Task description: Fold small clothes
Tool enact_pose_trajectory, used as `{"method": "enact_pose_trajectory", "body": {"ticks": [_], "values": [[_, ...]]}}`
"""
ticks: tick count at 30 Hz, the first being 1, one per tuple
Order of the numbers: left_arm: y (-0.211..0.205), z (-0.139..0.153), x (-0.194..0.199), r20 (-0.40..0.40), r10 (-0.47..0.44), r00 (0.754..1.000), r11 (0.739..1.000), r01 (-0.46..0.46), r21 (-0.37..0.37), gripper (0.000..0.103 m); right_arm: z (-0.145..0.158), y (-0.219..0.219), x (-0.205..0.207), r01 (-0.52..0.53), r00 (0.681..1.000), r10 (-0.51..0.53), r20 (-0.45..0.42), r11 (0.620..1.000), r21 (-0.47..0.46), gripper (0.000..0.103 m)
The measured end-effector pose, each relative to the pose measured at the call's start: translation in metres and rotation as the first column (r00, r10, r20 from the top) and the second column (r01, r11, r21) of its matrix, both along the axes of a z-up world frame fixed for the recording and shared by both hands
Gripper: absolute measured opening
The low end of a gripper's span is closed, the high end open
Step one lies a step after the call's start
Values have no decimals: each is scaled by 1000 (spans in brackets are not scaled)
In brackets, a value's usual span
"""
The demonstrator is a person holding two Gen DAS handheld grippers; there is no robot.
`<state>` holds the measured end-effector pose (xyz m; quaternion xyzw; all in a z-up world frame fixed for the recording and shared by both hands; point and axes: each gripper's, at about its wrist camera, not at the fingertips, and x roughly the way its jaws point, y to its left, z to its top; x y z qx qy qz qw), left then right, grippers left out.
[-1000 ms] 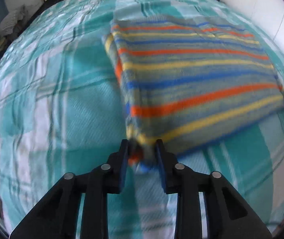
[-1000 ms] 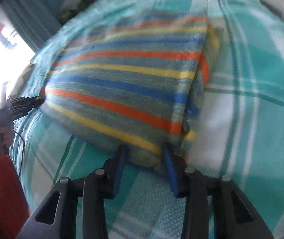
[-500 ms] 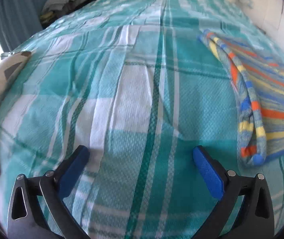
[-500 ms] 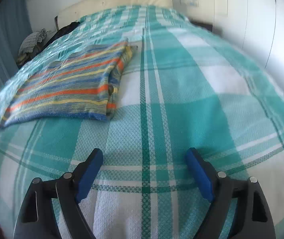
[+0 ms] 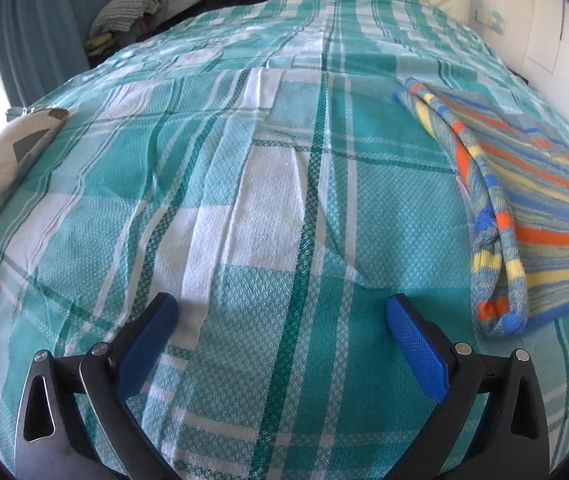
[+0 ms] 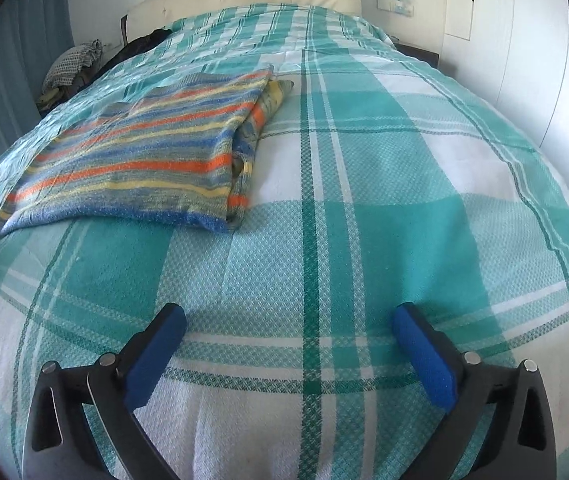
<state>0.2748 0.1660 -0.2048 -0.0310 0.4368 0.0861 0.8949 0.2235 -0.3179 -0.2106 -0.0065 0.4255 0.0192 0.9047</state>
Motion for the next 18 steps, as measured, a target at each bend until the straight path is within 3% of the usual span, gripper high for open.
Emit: {"method": "enact_pose_trajectory", "body": {"ticks": [18], "values": [[0, 0, -1, 1, -1, 1000, 1000, 1, -2, 103, 0, 2, -5, 7, 1000, -7, 0, 1000, -7, 103]]}}
